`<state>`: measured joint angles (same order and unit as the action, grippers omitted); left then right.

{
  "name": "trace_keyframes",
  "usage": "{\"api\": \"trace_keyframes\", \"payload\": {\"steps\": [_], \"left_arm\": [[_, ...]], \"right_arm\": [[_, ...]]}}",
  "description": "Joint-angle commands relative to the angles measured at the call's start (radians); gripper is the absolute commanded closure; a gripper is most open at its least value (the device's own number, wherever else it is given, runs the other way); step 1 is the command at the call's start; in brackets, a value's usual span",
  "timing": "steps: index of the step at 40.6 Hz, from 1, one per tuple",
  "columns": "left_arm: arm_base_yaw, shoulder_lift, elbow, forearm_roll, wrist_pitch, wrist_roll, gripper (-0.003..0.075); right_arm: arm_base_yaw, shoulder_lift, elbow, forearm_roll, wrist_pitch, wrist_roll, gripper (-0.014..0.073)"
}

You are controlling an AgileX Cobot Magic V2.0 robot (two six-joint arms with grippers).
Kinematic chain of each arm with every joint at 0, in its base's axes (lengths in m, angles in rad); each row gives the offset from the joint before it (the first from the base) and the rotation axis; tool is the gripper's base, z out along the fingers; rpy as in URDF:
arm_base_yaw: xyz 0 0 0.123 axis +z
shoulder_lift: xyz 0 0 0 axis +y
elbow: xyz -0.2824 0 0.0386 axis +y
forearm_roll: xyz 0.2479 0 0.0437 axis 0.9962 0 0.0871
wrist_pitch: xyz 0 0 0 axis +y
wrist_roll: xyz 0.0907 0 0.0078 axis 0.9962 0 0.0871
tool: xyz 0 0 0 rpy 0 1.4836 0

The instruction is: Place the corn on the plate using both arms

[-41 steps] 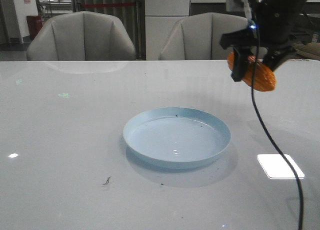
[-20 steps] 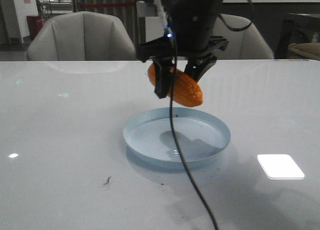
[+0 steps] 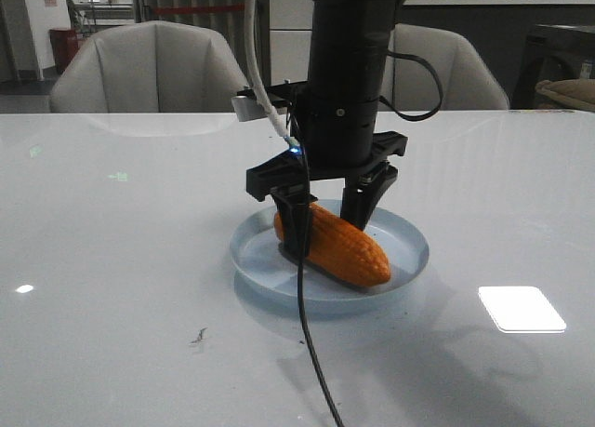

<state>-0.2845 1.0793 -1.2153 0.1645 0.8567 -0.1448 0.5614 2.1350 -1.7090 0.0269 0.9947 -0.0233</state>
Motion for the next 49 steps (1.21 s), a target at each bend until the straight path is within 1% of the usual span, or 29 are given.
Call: {"api": "trace_keyframes", "payload": {"steps": [1,5,9,17,22,26,32,36,40,44,49], "left_arm": [[0.001,-0.021,-0.025,0.001,-0.065,-0.01,0.0423],[0.001,-0.021,-0.025,0.001,-0.065,-0.01,0.0423],[0.001,-0.021,-0.025,0.001,-0.065,-0.01,0.0423],[0.001,-0.021,-0.025,0.001,-0.065,-0.01,0.0423],[0.001,-0.021,-0.025,0.001,-0.065,-0.01,0.0423],[0.001,-0.021,-0.025,0.001,-0.065,-0.01,0.0423],[0.001,-0.021,-0.025,0.001,-0.065,-0.01,0.0423],[0.001,-0.021,-0.025,0.001,-0.065,-0.01,0.0423],[0.001,-0.021,-0.025,0.001,-0.065,-0.01,0.0423],[0.001,-0.021,-0.025,0.001,-0.065,-0.01,0.0423],[0.001,-0.021,-0.025,0.001,-0.065,-0.01,0.0423]], "right_arm": [[-0.004,-0.067,-0.033,-0.007,-0.018,-0.004,-0.0013],[-0.004,-0.068,-0.066,-0.012,0.046,-0.003,-0.0012],[-0.014,-0.083,-0.137,-0.027,0.112,-0.003,-0.0012],[-0.066,-0.205,-0.291,-0.019,0.13,0.023,-0.0012],[-0.119,-0.326,-0.346,-0.009,0.129,0.023,-0.0012],[-0.171,-0.44,-0.347,-0.008,0.13,0.034,-0.0012],[-0.266,-0.56,-0.341,-0.008,0.175,0.046,-0.0012],[-0.334,-0.622,-0.288,-0.008,0.199,0.046,-0.0012],[-0.383,-0.701,-0.172,-0.008,0.171,0.046,-0.0012],[-0.414,-0.799,0.014,-0.008,0.057,0.046,-0.0012],[-0.417,-0.925,0.23,-0.008,-0.066,0.046,-0.0012]]}}
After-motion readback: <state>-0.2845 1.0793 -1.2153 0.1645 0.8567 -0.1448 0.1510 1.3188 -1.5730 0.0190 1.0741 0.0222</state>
